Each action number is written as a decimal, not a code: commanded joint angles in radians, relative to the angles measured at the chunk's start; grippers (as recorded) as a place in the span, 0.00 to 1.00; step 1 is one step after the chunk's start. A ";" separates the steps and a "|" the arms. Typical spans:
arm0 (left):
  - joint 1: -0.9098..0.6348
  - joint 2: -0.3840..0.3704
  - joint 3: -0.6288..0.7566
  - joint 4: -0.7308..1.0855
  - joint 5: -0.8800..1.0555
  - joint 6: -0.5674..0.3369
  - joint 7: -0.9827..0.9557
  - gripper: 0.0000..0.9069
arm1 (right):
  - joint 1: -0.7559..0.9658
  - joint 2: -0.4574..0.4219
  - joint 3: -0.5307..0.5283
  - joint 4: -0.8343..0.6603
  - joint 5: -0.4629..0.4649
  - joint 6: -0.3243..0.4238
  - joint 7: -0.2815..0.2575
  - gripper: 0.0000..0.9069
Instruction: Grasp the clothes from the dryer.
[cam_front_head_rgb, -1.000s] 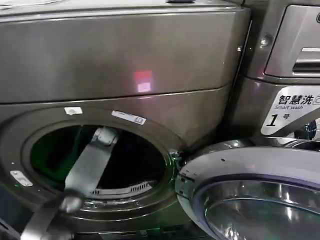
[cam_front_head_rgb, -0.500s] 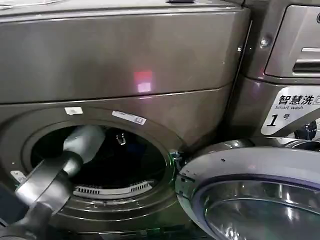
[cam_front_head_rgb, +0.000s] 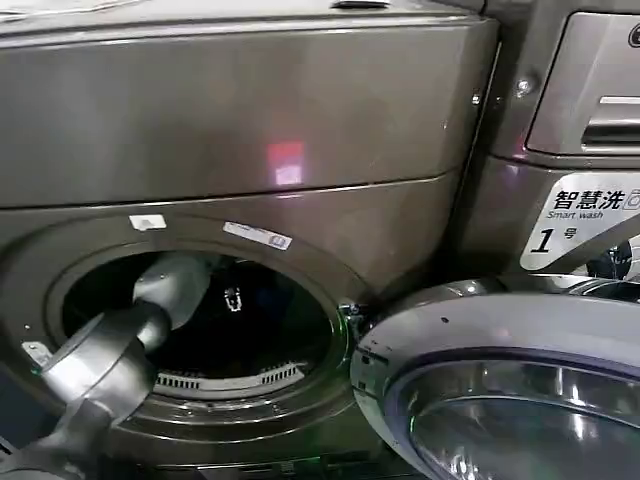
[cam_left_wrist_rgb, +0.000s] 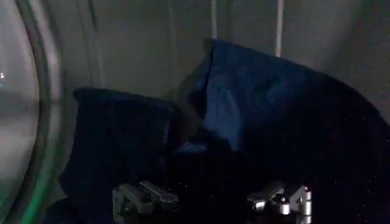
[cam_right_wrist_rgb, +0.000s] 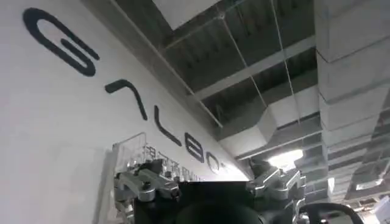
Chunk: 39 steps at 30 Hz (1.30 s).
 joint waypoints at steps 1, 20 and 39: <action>0.008 -0.006 0.011 0.023 0.002 -0.005 0.012 0.00 | 0.005 0.000 -0.001 -0.003 -0.003 0.001 -0.001 1.00; 0.062 0.021 -0.213 -0.167 -0.236 0.027 -0.254 0.00 | 0.030 0.008 -0.029 -0.008 -0.027 0.005 0.002 1.00; 0.601 0.025 -0.812 -1.021 -0.488 0.040 -1.123 0.00 | 0.038 0.024 -0.041 0.044 -0.063 -0.032 -0.062 1.00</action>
